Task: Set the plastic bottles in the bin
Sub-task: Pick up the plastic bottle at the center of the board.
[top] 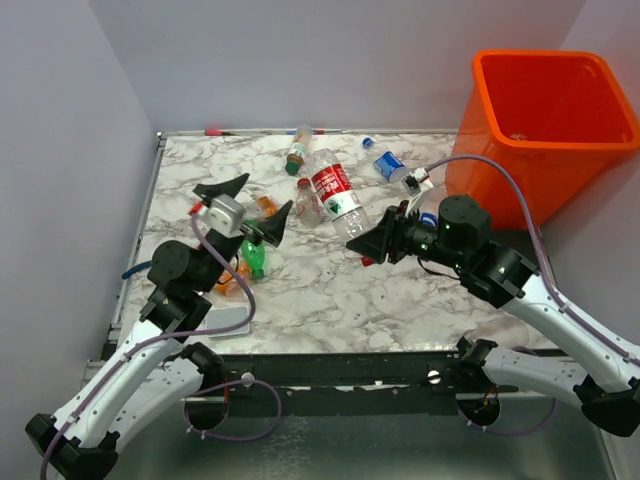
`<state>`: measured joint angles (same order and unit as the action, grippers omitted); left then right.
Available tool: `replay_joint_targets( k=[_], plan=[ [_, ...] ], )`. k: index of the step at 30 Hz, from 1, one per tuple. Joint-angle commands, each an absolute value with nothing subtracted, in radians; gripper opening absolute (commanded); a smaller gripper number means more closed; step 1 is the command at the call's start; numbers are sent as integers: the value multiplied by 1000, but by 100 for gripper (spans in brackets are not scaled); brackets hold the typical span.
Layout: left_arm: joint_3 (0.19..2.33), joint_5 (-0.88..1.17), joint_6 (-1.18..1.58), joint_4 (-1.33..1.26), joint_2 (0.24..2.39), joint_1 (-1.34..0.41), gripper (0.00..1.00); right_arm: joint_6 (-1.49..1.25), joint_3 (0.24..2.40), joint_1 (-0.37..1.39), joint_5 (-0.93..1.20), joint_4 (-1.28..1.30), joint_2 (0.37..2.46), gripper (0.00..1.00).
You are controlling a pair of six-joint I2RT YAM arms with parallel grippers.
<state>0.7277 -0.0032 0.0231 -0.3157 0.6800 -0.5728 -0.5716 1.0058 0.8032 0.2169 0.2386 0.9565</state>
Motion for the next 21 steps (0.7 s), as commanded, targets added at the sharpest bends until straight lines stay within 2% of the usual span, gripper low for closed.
replay_joint_targets(
  k=[1, 4, 9, 15, 21],
  plan=[
    [681, 106, -763, -46, 687, -685, 99, -478, 1113, 792, 225, 634, 1029, 24],
    [678, 19, -1000, 43, 707, -792, 99, -433, 1180, 787, 243, 725, 1087, 23],
    [661, -108, -1281, 90, 728, -927, 99, -416, 1205, 783, 295, 738, 1136, 23],
    [682, -182, -1413, 127, 780, -1032, 99, -416, 1237, 784, 386, 708, 1184, 22],
    [720, -199, -1489, 150, 853, -1059, 99, -383, 1279, 784, 493, 730, 1214, 22]
  ],
)
